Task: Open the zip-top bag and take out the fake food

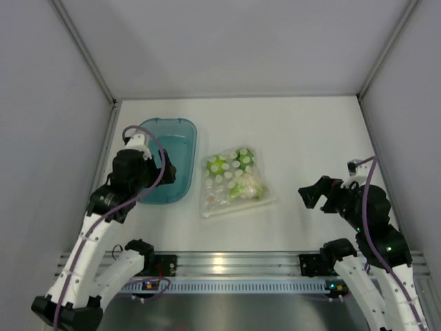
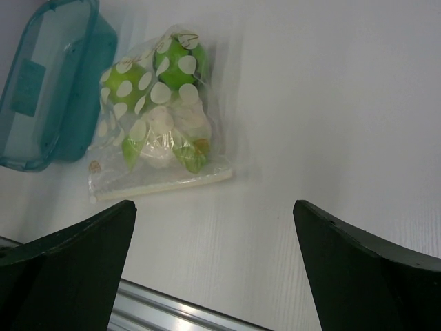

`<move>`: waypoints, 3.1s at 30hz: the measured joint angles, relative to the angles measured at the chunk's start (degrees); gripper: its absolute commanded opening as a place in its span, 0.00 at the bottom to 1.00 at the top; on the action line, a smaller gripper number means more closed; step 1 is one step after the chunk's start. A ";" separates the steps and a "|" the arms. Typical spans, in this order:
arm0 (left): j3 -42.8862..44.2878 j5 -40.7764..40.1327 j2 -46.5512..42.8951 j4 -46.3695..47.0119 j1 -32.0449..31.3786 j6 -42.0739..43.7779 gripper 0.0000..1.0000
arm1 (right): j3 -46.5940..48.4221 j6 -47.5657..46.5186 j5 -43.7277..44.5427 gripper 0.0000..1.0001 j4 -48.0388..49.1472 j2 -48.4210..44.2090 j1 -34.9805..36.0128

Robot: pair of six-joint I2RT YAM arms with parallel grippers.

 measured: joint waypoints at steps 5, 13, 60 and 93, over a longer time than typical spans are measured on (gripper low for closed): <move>6.82 -3.61 12.72 -0.90 -7.54 -0.04 0.99 | -0.15 0.02 -0.39 0.99 0.09 -0.02 0.00; 14.49 -19.17 26.82 -1.29 -39.23 -0.61 0.99 | -0.20 0.17 -0.44 0.99 0.26 -0.98 0.00; 18.80 -45.11 63.54 9.60 -58.77 -2.99 0.00 | 2.64 -2.25 1.31 0.99 -1.07 -3.28 0.00; 20.63 1.03 47.47 34.40 -28.41 -61.09 0.00 | 6.27 -9.07 -19.08 0.99 5.03 3.26 0.00</move>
